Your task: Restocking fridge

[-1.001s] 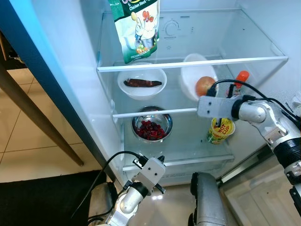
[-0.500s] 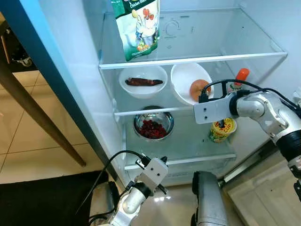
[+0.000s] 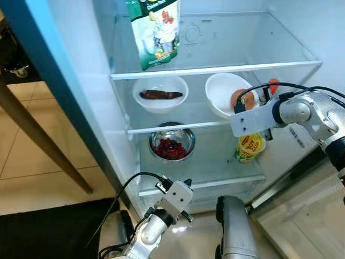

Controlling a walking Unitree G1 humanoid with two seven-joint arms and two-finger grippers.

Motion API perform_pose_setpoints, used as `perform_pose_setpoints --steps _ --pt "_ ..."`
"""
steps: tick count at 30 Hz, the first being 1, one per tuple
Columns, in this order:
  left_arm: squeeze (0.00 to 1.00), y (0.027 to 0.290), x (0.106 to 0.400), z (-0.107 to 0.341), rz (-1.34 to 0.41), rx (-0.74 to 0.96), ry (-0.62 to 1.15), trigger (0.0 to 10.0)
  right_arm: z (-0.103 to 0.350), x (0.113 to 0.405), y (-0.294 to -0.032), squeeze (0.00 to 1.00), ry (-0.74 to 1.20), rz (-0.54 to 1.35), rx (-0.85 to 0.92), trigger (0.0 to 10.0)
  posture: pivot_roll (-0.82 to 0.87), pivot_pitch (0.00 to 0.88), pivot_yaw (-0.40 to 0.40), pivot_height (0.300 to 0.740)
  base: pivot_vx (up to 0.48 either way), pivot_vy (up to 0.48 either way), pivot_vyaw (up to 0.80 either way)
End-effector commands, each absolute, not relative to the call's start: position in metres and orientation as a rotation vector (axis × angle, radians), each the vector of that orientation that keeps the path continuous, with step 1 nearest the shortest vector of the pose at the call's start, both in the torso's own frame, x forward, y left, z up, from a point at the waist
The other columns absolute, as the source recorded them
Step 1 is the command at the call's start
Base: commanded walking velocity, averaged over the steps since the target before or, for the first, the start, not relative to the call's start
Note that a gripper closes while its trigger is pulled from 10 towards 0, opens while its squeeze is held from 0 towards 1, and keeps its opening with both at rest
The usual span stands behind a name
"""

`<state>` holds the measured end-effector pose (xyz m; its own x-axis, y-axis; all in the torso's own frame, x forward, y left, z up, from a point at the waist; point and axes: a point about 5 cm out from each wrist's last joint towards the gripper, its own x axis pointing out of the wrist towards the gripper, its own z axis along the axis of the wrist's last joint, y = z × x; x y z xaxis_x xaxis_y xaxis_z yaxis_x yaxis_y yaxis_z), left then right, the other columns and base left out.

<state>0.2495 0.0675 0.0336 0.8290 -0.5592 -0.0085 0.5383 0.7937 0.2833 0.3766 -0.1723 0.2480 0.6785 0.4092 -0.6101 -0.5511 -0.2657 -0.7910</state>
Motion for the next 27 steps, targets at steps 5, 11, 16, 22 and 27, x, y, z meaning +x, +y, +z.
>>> perform_pose_setpoints --steps 5,11,16,22,27 --pt "0.00 0.063 0.245 0.028 -0.598 0.268 -0.057 10.0 0.238 0.374 -0.159 0.00 0.125 1.007 -1.614 0.0 -0.10 0.175 -0.057 0.415 0.000 0.000 0.00" --pt "0.00 0.062 0.246 0.029 -0.599 0.268 -0.059 10.0 0.244 0.383 -0.160 0.00 0.159 0.949 -1.743 0.0 -0.10 0.174 -0.056 0.415 0.000 0.000 0.00" --pt "0.00 0.062 0.246 0.029 -0.599 0.268 -0.059 10.0 0.246 0.385 -0.155 0.00 0.166 0.947 -1.799 0.0 -0.10 0.174 -0.056 0.415 0.000 0.000 0.00" --pt "0.00 0.060 0.246 0.029 -0.599 0.265 -0.060 10.0 0.242 0.387 -0.150 0.00 0.202 0.964 -1.852 0.0 -0.10 0.171 -0.066 0.415 0.000 0.000 0.00" --pt "0.00 0.059 0.246 0.029 -0.598 0.264 -0.062 10.0 0.236 0.394 -0.160 0.00 0.281 0.906 -1.910 0.0 -0.10 0.169 -0.071 0.415 0.000 0.000 0.00"
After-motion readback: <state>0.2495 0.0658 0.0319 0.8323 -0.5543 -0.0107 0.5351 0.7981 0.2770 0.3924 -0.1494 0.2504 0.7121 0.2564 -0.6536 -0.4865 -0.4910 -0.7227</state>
